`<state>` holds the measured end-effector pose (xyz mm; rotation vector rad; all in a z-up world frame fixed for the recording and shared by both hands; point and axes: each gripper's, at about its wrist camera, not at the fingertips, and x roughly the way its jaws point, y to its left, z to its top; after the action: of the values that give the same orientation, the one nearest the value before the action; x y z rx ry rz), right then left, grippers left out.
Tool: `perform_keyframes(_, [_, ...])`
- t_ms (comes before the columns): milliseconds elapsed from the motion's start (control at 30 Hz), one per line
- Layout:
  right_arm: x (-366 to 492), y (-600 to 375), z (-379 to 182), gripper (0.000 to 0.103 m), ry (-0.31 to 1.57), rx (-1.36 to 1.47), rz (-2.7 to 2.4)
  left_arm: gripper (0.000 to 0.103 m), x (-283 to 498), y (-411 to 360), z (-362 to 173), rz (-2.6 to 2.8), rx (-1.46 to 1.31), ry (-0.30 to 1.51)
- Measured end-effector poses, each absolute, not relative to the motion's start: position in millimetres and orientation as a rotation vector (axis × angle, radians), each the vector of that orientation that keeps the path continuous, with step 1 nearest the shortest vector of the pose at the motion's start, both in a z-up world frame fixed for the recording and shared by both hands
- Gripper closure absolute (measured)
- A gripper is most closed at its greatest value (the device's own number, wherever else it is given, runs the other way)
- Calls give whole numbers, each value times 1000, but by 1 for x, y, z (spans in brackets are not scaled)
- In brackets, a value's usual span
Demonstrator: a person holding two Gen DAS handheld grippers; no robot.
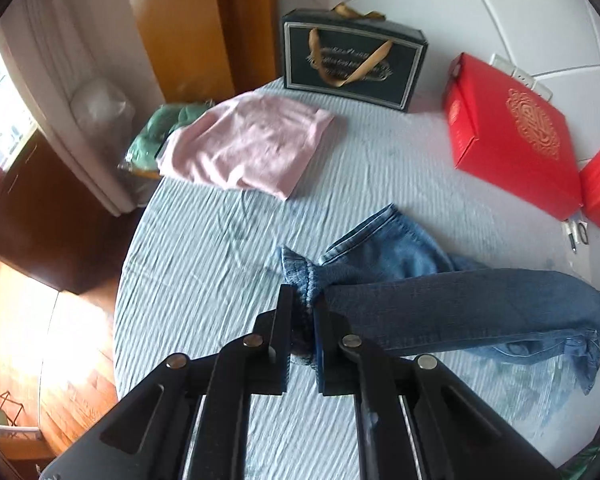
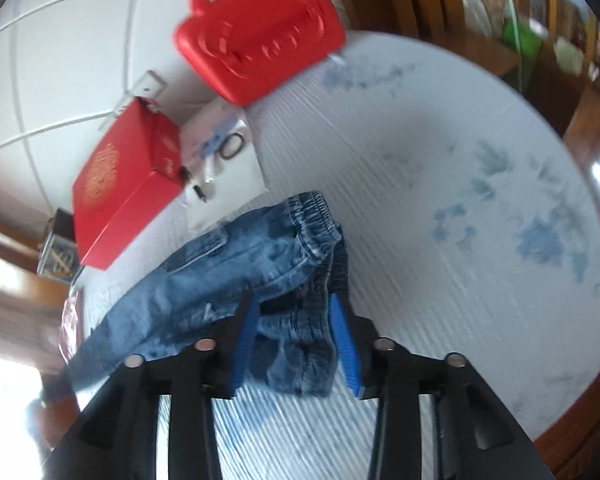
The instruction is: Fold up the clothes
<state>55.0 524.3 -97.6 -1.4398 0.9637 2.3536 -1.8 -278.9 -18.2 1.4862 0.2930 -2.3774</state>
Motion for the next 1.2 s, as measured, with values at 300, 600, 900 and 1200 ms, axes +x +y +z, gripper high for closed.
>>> perform_keyframes(300, [-15,543,-176,40,1133,-1476,2093,94,-21,-297,-39,-2349,1543,326])
perform_keyframes(600, [-14,516,-120,88,1016,-1392,2368,94,-26,-314,-36,-2346,1551,338])
perform_keyframes(900, [160,482,-53,88,807,-1620,2438,94,37,-316,-81,-2230,1694,277])
perform_keyframes(1200, [228,490,-115,67,797,-1815,2212,66,57,-300,-117,-2104,1852,296])
